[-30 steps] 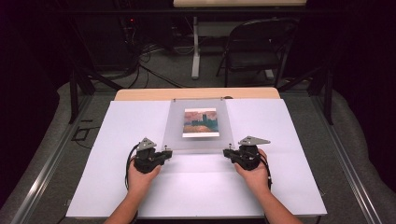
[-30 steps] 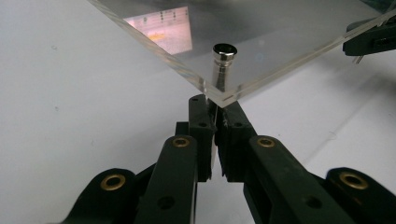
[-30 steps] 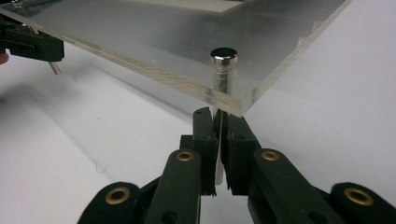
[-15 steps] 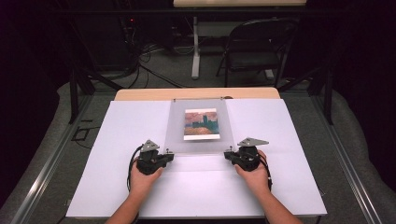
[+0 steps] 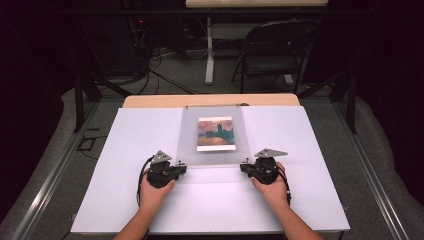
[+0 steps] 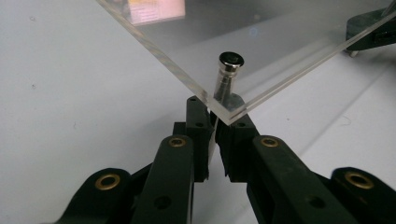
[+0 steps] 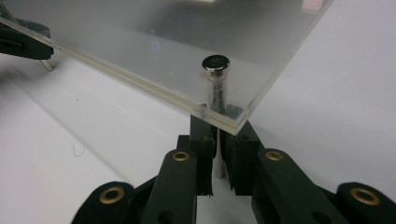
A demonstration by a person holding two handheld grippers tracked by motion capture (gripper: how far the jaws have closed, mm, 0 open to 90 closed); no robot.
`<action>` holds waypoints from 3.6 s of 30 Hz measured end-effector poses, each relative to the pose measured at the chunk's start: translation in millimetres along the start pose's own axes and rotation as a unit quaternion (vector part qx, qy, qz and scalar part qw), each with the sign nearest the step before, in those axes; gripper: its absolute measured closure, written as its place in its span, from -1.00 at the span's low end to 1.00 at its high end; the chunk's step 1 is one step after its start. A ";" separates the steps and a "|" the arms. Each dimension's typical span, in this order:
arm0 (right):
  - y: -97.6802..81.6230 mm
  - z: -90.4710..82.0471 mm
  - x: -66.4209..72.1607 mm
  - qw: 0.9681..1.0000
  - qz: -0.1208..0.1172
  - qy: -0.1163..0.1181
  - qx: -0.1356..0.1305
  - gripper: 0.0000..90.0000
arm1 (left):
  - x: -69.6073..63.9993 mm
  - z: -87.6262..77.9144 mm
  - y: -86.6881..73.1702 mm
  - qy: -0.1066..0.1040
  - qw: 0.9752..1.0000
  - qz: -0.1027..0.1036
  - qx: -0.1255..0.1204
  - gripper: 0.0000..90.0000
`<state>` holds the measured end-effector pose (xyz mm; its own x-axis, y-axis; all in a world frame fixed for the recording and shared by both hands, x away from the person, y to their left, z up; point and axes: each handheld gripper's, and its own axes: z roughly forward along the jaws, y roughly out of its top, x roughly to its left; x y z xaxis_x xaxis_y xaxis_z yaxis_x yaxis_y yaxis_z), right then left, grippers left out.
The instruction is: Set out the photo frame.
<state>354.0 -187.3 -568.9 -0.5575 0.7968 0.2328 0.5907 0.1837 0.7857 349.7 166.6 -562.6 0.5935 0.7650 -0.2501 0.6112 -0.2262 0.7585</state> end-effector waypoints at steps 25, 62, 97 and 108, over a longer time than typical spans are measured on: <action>0.6 -6.8 12.5 0.999 -0.036 -0.027 -0.011 -0.05 | -8.7 0.1 -0.8 0.000 1.000 0.010 -0.017 -0.17; -18.2 -74.5 12.6 0.999 -0.040 -0.022 0.003 -0.04 | -11.3 -60.4 -15.2 0.001 1.000 0.013 -0.019 -0.12; 46.7 -76.9 -26.1 0.998 -0.055 -0.019 -0.001 -0.13 | 7.4 -63.1 62.8 0.013 0.998 0.015 -0.059 -0.08; 69.2 -51.5 -43.9 0.999 -0.023 -0.030 0.000 -0.18 | 24.1 -31.3 83.6 0.026 0.999 -0.008 -0.041 -0.15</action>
<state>389.3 -239.2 -495.2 -0.5488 0.8201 0.1620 0.5646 0.2207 0.7953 398.7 185.0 -486.3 0.5543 0.7993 -0.2320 0.5736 -0.1648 0.8024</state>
